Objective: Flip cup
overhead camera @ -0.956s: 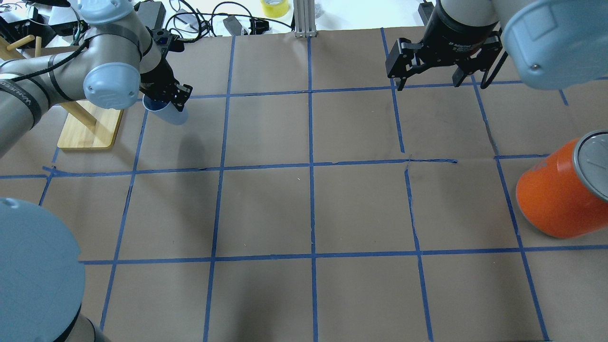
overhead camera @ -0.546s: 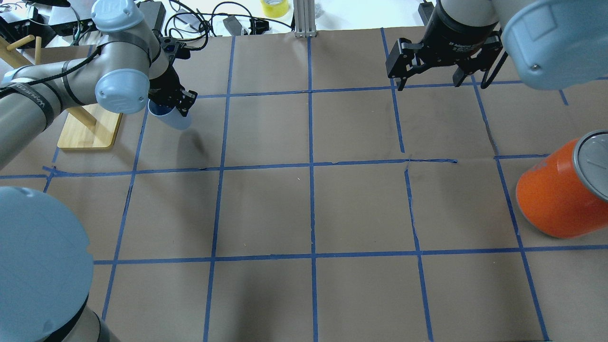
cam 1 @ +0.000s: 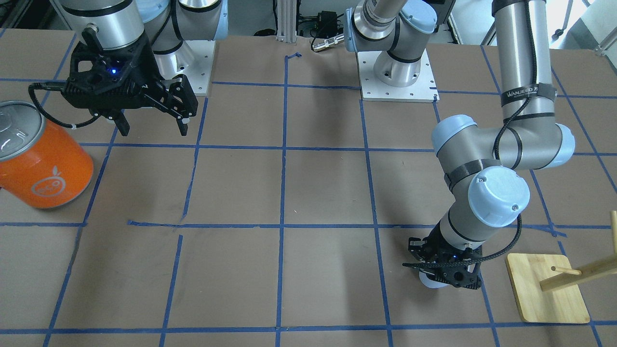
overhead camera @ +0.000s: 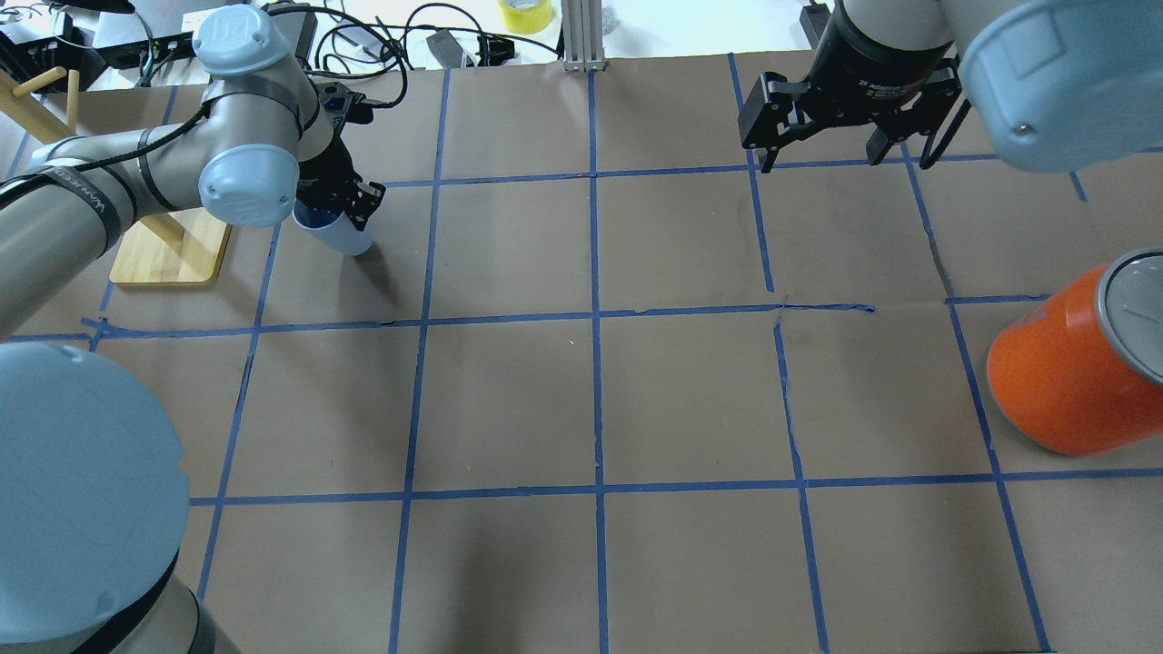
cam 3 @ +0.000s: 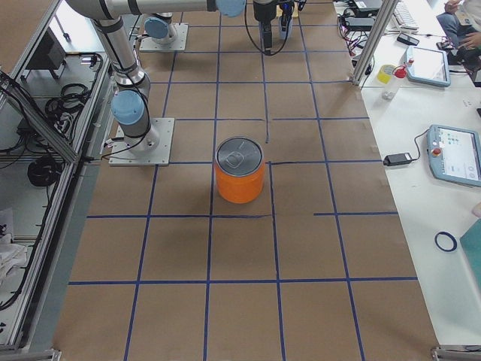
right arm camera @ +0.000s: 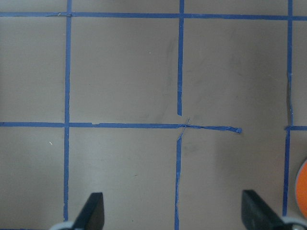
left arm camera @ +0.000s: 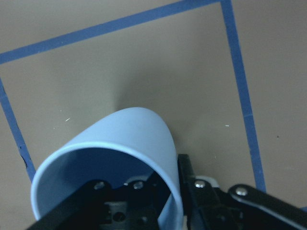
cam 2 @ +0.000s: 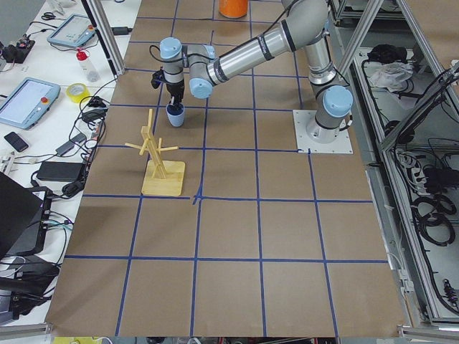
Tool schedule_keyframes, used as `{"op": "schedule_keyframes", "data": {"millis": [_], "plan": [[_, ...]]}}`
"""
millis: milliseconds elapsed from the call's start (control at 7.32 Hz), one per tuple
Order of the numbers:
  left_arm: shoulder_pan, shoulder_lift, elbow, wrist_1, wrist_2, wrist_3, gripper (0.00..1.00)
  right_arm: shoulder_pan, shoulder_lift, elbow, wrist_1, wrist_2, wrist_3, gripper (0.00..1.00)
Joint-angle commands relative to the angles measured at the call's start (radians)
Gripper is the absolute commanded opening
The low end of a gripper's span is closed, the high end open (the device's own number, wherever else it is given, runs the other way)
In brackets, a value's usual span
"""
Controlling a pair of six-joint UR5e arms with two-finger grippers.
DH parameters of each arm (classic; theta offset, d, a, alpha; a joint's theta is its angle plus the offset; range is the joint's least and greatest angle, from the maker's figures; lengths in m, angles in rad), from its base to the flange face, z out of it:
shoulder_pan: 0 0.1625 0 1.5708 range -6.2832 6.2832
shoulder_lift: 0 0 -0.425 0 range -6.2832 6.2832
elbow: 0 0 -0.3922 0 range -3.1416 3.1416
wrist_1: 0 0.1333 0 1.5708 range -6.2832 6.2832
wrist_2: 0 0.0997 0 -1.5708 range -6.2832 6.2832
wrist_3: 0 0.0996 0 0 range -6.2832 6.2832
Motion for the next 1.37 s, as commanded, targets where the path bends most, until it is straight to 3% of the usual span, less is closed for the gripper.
{"op": "schedule_keyframes", "data": {"millis": [0,410,683,820,956,1093,1230], "plan": [[-0.003,-0.002,-0.007,0.017,-0.003,-0.004,0.29,0.0,0.0,0.001,-0.002,-0.002,0.0,1.0],[-0.006,0.018,0.005,0.066,-0.003,0.002,0.59,0.0,0.0,0.001,-0.007,-0.002,0.0,1.0],[-0.022,0.099,0.033,0.03,0.002,0.004,0.7,0.0,0.0,0.001,-0.007,-0.002,0.0,1.0],[-0.023,0.169,0.081,-0.106,0.007,0.004,0.7,0.0,0.0,-0.001,-0.007,-0.002,0.0,1.0],[-0.024,0.233,0.174,-0.324,0.011,-0.002,0.7,0.0,0.0,-0.001,-0.008,-0.003,0.0,1.0],[-0.024,0.293,0.244,-0.512,0.007,-0.011,0.75,0.0,-0.002,0.001,-0.008,-0.003,0.002,1.0],[-0.027,0.364,0.252,-0.629,-0.001,-0.078,0.83,0.002,-0.002,0.001,-0.008,-0.002,0.009,1.0]]}}
